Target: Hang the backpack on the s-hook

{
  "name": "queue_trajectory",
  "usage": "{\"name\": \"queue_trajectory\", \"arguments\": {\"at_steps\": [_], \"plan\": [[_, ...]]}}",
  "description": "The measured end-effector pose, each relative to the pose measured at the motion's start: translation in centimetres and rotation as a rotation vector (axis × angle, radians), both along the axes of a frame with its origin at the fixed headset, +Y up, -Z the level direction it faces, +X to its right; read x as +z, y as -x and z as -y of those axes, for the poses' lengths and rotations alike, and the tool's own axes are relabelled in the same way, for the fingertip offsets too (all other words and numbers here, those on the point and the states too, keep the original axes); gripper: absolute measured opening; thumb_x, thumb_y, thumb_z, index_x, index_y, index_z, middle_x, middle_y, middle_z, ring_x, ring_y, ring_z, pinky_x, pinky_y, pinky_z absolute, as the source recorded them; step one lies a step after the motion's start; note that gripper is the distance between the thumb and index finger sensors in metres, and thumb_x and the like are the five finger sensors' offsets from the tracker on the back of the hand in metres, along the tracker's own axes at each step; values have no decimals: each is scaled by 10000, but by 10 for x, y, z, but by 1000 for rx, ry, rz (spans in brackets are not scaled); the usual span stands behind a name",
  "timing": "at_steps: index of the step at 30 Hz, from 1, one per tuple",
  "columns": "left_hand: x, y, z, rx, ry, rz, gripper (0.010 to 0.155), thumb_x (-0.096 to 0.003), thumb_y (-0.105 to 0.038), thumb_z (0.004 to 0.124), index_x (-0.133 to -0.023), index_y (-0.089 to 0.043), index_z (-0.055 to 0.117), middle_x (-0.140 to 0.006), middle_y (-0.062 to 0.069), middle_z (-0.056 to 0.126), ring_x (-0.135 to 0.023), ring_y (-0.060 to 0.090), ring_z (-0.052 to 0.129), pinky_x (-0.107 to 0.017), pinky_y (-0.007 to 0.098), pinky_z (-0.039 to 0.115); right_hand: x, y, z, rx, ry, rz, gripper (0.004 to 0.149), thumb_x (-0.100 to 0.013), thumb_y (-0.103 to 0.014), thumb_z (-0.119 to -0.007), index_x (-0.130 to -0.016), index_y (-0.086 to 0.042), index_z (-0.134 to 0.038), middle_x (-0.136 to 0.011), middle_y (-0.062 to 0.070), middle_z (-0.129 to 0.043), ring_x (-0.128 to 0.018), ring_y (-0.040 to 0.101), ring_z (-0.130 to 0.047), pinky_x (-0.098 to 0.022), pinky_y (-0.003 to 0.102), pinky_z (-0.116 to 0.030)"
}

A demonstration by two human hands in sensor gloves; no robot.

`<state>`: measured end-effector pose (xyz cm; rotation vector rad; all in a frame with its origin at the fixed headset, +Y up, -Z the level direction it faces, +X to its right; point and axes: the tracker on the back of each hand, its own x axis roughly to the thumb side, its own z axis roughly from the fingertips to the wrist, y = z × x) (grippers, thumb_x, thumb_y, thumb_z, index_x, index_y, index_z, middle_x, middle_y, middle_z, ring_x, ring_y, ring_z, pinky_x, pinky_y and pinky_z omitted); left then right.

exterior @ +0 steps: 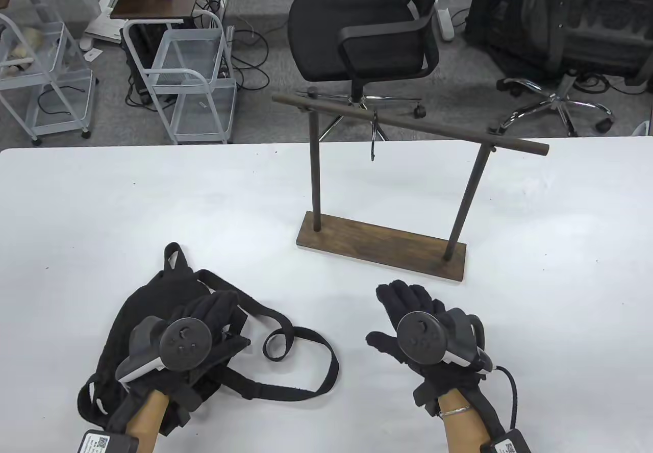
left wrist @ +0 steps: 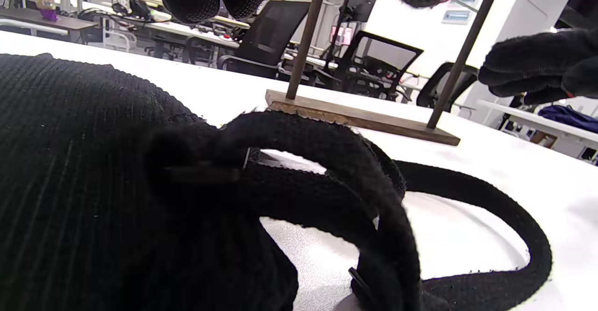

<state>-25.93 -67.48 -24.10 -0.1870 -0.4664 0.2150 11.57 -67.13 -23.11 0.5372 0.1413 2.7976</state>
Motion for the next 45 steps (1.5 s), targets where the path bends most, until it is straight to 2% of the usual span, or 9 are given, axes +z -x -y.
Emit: {"name": "queue_trajectory", "arguments": {"at_steps": [6,13,20,25,29,33,36,39,45], "plan": [[-3,6,1,-39,-7,-64,775,-605,-544,548,-1183,-76,330,-1220,219,487,-1098,530,563,-689,760,484,1,3,-1,10,-9,-13,839,-604,-525,-674,-1167,28,-389,-1188,354,-438,-1011,636,-515,-633,770,-517],[-16,52,3,-240,-169,-447,770,-612,-503,566,-1180,-55,306,-1222,246,445,-1093,576,512,-684,769,467,1,6,1,14,7,-23,844,-611,-520,-665,-1163,53,-385,-1179,373,-446,-996,652,-522,-631,769,-523],[-22,111,33,-332,237,-739,860,-614,-537,546,-1175,6,186,-1227,338,326,-1076,666,447,-678,781,468,0,6,2,22,13,-18,831,-617,-505,-660,-1157,70,-398,-1165,376,-485,-978,646,-573,-626,759,-546],[-24,121,49,-287,484,-744,885,-616,-526,560,-1158,39,148,-1209,361,389,-1054,591,612,-685,740,546,0,9,4,24,29,-30,828,-618,-500,-662,-1154,77,-405,-1161,377,-499,-978,635,-591,-623,758,-551],[-26,118,46,-392,447,-754,970,-575,-523,638,-1133,96,143,-1166,290,555,-916,419,822,-667,657,671,0,10,4,31,23,-38,824,-618,-497,-663,-1153,76,-410,-1158,375,-507,-982,621,-601,-624,756,-554],[-24,126,52,-348,644,-853,1079,-543,-539,678,-1093,186,98,-1069,220,686,-740,293,886,-632,609,730,1,10,4,33,15,-39,821,-617,-496,-664,-1152,74,-413,-1157,370,-512,-978,624,-603,-624,755,-556],[-22,133,46,-327,595,-943,1038,-532,-516,718,-1111,187,221,-887,98,818,-557,180,911,-605,591,757,1,10,4,30,16,-37,822,-617,-494,-665,-1151,77,-413,-1155,373,-515,-969,637,-600,-624,754,-556],[-22,134,38,-282,534,-957,823,-545,-468,736,-1119,54,463,-767,36,859,-487,163,909,-624,617,725,1,10,4,28,7,-38,829,-617,-494,-664,-1152,83,-402,-1154,373,-517,-976,622,-607,-624,753,-557],[-24,121,17,-132,305,-903,491,-606,-367,693,-1023,-114,631,-782,51,830,-542,204,884,-654,663,655,1,11,3,27,-6,-40,826,-619,-492,-662,-1152,82,-400,-1155,365,-520,-977,619,-610,-625,751,-558]]}}
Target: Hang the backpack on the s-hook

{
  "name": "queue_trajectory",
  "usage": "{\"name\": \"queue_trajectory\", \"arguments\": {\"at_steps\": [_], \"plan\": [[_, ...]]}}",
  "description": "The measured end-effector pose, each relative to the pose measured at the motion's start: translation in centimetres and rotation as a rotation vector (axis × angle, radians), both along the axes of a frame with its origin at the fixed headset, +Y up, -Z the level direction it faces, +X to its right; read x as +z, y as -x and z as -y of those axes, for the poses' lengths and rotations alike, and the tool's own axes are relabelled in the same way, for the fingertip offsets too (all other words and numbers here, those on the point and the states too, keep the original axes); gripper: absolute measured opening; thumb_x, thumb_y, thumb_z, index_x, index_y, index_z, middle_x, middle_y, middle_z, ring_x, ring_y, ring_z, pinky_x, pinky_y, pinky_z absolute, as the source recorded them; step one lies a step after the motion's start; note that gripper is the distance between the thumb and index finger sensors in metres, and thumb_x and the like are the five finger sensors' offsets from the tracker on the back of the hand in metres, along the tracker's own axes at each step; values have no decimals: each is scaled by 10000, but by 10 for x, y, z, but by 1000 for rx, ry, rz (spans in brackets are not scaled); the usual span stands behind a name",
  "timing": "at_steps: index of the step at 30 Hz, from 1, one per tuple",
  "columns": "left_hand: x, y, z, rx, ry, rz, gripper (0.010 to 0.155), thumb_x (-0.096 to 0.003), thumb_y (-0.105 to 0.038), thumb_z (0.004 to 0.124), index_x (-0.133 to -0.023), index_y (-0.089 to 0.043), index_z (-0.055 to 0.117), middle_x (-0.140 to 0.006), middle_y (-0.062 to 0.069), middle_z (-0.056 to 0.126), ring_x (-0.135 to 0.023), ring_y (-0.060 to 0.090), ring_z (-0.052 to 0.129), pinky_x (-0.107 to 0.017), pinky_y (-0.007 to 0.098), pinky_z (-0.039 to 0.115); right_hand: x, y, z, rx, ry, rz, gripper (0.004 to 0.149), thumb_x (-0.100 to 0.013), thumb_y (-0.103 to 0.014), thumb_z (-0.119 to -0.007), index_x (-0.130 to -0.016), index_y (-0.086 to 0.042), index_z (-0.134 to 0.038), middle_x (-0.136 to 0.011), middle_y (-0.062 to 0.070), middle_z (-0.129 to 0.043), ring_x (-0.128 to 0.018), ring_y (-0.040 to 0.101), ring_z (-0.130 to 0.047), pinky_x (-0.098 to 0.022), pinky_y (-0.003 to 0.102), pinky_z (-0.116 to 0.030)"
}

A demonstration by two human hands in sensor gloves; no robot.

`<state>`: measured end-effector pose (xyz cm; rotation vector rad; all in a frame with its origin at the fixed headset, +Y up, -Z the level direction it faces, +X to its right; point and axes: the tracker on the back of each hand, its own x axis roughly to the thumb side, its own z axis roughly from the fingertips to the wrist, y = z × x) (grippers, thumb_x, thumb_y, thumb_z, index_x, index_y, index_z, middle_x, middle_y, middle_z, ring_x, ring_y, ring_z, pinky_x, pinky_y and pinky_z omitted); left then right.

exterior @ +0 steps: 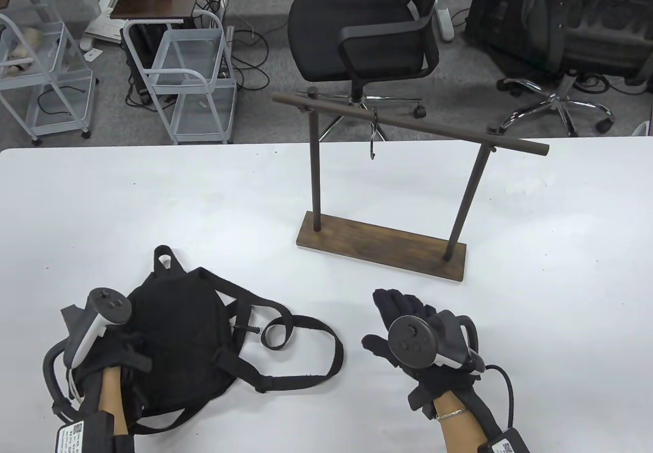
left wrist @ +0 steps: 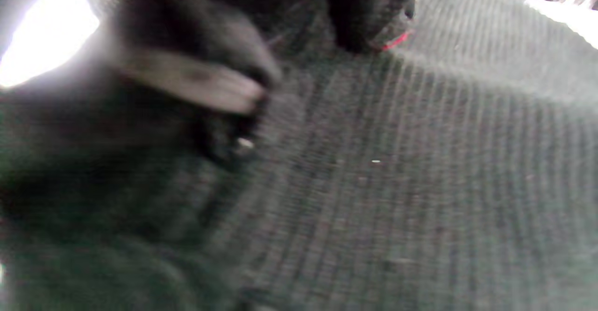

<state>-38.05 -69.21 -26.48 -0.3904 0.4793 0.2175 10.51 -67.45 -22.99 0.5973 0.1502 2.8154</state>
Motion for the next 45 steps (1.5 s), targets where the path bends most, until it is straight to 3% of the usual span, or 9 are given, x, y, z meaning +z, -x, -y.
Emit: {"name": "queue_trajectory", "arguments": {"at_steps": [4,6,9,13,23,28,31,36,45], "plan": [[4,-20,-19,29,-304,86,451,-602,-342,696,-1008,-151,646,-813,68,804,-592,243,866,-659,690,618,1,1,0,-25,-12,1,823,-628,-488,-644,-1152,89,-378,-1156,371,-505,-976,624,-597,-627,747,-558],[9,-36,-31,72,-495,187,444,-595,-334,704,-1000,-157,655,-822,77,795,-607,261,862,-650,696,613,2,2,0,-72,-25,5,859,-640,-489,-615,-1146,127,-297,-1155,382,-481,-980,619,-593,-630,743,-557],[17,-60,-44,139,-672,359,443,-595,-336,700,-1001,-170,643,-833,69,780,-622,261,852,-659,690,606,4,4,-2,-154,-32,-5,904,-648,-503,-584,-1131,163,-211,-1157,398,-437,-982,633,-565,-635,744,-546],[31,-98,-55,122,-806,547,441,-596,-350,689,-1004,-195,622,-847,47,764,-641,244,846,-673,673,610,8,8,-5,-334,-34,-43,934,-653,-543,-531,-1126,174,-166,-1166,405,-385,-993,652,-506,-644,752,-515],[52,-165,-55,79,-839,837,446,-608,-368,669,-1014,-196,600,-845,35,762,-630,216,852,-670,648,638,15,18,-10,-686,36,-61,895,-668,-571,-469,-1151,139,-217,-1173,407,-363,-1003,662,-440,-647,765,-465],[58,-176,-54,-17,-871,920,467,-607,-393,663,-1022,-193,590,-848,20,764,-637,195,859,-675,640,647,13,17,-11,-862,13,8,569,-687,-396,-570,-1117,-35,-482,-1126,214,-619,-986,543,-629,-652,726,-525],[55,-174,-52,-29,-830,911,547,-605,-436,639,-1070,-162,551,-908,35,747,-719,213,863,-685,650,637,12,16,-18,-952,-27,56,409,-688,-329,-596,-1040,-121,-605,-1034,117,-749,-954,440,-732,-654,701,-561],[40,-154,-44,-118,-711,828,695,-628,-474,546,-1167,-80,350,-1128,150,592,-987,395,738,-699,748,501,-7,10,-32,-978,-76,104,389,-684,-320,-614,-1011,-114,-652,-951,99,-817,-874,388,-816,-653,666,-608],[19,-94,-29,-121,-603,638,706,-637,-470,525,-1173,-63,309,-1182,195,513,-1067,488,623,-687,768,465,-76,3,-80,-1010,-223,258,398,-673,-316,-644,-980,-70,-707,-851,101,-887,-763,355,-893,-604,595,-707]]}}
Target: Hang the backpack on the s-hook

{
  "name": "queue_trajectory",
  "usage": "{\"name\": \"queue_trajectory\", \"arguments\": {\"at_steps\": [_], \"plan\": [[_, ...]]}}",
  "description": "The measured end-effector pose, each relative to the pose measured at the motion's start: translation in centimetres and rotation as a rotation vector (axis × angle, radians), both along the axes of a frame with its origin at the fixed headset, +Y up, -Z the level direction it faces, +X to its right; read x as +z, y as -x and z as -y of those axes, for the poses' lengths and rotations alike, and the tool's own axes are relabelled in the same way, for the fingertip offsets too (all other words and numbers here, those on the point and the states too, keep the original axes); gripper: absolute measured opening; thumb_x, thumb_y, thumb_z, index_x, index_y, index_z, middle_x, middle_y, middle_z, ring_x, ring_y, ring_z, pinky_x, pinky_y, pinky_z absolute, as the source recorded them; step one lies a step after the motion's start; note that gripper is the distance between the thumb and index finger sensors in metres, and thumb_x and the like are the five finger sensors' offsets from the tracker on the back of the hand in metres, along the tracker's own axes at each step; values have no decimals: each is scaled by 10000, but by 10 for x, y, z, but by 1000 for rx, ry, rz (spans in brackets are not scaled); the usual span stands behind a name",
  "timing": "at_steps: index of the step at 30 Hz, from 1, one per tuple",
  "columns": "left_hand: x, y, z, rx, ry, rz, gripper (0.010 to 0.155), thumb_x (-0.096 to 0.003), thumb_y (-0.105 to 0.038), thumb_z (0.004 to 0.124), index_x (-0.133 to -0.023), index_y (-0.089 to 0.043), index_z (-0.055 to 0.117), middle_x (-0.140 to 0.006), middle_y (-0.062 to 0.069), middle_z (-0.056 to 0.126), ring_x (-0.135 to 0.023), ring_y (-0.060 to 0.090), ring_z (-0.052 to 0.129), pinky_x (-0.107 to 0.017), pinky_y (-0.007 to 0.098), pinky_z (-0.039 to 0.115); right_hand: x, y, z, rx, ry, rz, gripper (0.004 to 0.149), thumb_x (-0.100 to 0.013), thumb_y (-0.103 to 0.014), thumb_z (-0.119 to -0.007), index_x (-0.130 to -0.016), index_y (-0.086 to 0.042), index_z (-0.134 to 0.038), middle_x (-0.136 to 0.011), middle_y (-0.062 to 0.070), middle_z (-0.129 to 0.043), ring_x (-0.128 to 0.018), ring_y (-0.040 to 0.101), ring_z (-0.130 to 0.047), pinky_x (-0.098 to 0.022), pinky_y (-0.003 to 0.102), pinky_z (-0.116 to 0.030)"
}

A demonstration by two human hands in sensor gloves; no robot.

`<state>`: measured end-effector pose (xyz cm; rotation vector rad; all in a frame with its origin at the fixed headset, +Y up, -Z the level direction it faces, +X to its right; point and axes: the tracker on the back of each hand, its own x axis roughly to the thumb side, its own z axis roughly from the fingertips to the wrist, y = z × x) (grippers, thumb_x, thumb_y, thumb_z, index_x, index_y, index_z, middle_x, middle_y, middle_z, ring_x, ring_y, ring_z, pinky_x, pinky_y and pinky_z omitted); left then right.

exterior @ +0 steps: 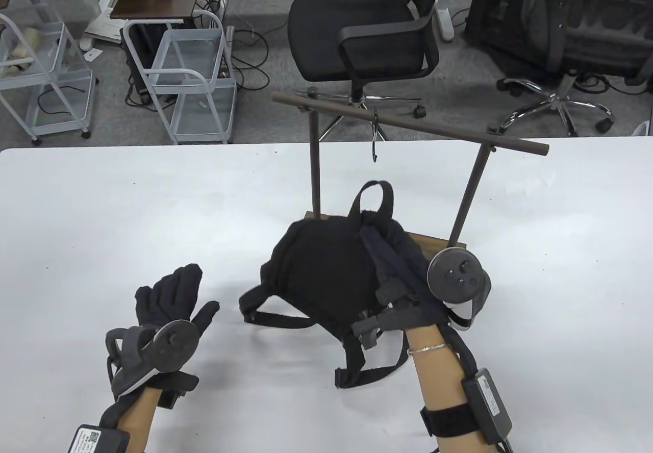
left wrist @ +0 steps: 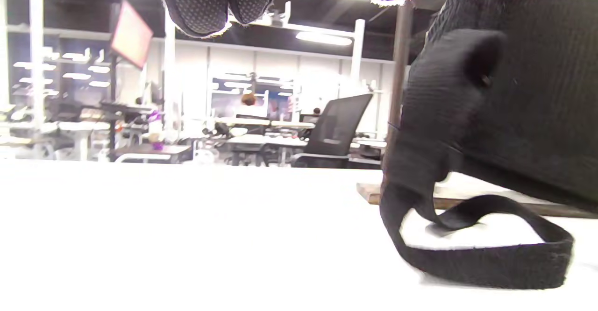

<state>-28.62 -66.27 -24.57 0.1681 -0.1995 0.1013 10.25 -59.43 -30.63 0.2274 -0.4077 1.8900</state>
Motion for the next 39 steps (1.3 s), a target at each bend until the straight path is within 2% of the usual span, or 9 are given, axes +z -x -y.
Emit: {"name": "queue_trajectory", "arguments": {"at_steps": [7,13,17,19,21,24,29,33,39], "plan": [[-1,5,0,23,23,-19,710,-638,-468,522,-1174,-56,304,-1184,204,507,-1069,496,615,-684,771,462,-36,4,-24,83,56,118,403,-666,-320,-662,-962,-59,-741,-820,101,-918,-732,340,-923,-584,589,-732],[-1,1,0,11,29,-3,711,-637,-470,523,-1175,-56,309,-1184,203,512,-1070,492,619,-687,770,462,-52,-4,3,109,246,184,426,-668,-321,-667,-965,-26,-747,-798,116,-931,-703,355,-934,-558,593,-746],[-2,0,3,10,72,14,718,-634,-480,522,-1177,-59,314,-1190,206,509,-1076,500,610,-687,771,466,-49,-14,21,54,287,200,496,-675,-336,-655,-1026,14,-681,-848,152,-900,-740,389,-906,-570,605,-727],[-2,-1,4,13,96,33,723,-632,-487,523,-1178,-60,316,-1192,206,509,-1080,507,602,-686,772,467,-43,-18,26,70,288,202,626,-683,-376,-633,-1109,71,-528,-985,248,-780,-838,469,-815,-609,650,-661],[-1,-1,4,28,111,55,726,-631,-491,522,-1179,-63,313,-1198,205,499,-1089,514,581,-689,770,467,-37,-19,24,157,253,220,742,-683,-402,-621,-1147,116,-364,-1121,369,-546,-945,582,-644,-636,722,-563],[-1,-2,2,72,136,91,734,-628,-502,520,-1181,-67,312,-1208,211,480,-1098,525,559,-689,769,474,-17,-24,18,385,184,226,824,-684,-440,-589,-1143,156,-251,-1152,445,-358,-974,660,-499,-641,753,-505],[2,-1,-2,158,184,174,744,-619,-545,509,-1188,-100,334,-1234,230,408,-1122,551,473,-685,774,496,29,-29,15,570,82,87,809,-681,-461,-579,-1158,117,-275,-1176,418,-341,-994,668,-454,-647,768,-471],[5,-1,-6,209,202,231,758,-611,-571,503,-1190,-109,341,-1241,227,400,-1126,548,471,-682,770,519,72,-29,32,642,32,-81,801,-672,-493,-578,-1174,76,-321,-1193,396,-370,-1016,653,-465,-651,779,-458],[7,-9,-7,192,205,274,773,-607,-579,506,-1190,-101,336,-1237,220,436,-1119,529,531,-706,731,527,84,-17,55,774,73,-226,814,-664,-495,-588,-1168,89,-330,-1182,419,-363,-996,683,-445,-640,784,-455]]}}
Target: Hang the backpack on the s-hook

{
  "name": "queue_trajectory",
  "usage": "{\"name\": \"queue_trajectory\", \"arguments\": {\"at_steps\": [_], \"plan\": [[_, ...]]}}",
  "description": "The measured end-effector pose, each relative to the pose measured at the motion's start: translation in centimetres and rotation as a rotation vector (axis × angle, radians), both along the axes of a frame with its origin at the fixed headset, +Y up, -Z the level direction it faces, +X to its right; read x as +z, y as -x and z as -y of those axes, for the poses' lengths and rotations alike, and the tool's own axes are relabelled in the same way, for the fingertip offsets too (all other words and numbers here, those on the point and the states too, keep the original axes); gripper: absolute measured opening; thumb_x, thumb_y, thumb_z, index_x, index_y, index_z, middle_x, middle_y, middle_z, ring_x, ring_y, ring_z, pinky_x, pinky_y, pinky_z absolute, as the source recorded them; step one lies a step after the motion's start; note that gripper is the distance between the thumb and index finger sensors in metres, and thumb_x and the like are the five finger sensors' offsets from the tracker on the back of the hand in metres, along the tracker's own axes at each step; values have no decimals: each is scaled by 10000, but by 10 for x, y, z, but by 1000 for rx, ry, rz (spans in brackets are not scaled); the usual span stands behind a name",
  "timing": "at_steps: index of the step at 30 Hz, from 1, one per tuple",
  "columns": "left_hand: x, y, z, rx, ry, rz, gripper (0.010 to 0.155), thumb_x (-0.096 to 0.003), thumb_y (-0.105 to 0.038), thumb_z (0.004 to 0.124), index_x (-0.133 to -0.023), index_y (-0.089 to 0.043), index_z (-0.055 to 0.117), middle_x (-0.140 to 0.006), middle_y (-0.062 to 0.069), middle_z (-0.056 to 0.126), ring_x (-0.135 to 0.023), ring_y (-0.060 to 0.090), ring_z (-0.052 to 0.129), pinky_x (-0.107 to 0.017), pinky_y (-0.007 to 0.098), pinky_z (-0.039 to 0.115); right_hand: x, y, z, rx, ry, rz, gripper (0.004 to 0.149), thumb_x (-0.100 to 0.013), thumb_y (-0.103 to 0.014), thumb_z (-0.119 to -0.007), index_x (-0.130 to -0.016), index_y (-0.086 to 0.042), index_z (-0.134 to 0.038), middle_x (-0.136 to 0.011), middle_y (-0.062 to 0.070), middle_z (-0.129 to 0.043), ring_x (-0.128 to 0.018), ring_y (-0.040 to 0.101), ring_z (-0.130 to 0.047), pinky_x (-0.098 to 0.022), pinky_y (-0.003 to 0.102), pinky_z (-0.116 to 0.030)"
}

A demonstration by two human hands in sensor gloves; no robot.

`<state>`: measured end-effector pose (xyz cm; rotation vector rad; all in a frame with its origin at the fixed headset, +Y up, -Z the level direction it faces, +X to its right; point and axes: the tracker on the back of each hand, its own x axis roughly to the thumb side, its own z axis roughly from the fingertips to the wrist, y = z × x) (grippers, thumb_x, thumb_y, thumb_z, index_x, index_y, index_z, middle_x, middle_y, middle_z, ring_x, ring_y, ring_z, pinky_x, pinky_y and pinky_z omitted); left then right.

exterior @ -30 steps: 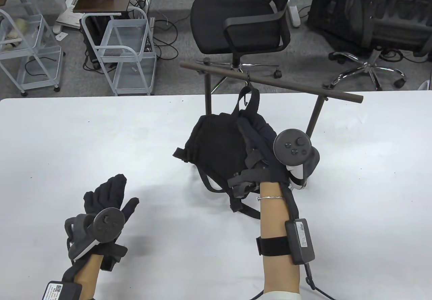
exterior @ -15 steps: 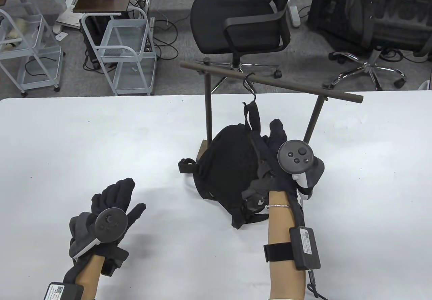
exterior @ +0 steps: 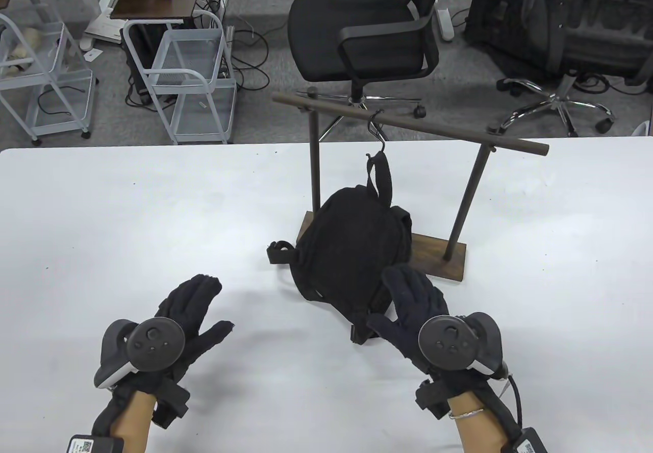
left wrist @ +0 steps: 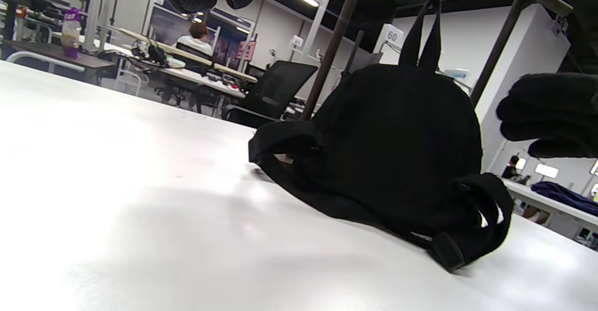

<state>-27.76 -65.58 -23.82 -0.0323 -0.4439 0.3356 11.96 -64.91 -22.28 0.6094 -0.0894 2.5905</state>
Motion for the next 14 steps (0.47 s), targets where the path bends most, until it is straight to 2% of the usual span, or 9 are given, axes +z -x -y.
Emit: {"name": "queue_trajectory", "arguments": {"at_steps": [7,14], "plan": [[-2,-9,7,-62,36,49,775,-606,-579,507,-1188,-95,338,-1230,218,463,-1111,522,559,-720,704,522,-4,10,14,140,42,-23,820,-654,-491,-603,-1162,96,-338,-1174,425,-372,-994,681,-446,-635,787,-449],[-1,-12,9,-81,51,48,772,-608,-575,506,-1187,-93,341,-1229,219,462,-1110,525,558,-713,717,524,-5,4,15,135,43,9,819,-652,-488,-606,-1159,100,-347,-1171,424,-382,-995,676,-452,-634,785,-454]]}}
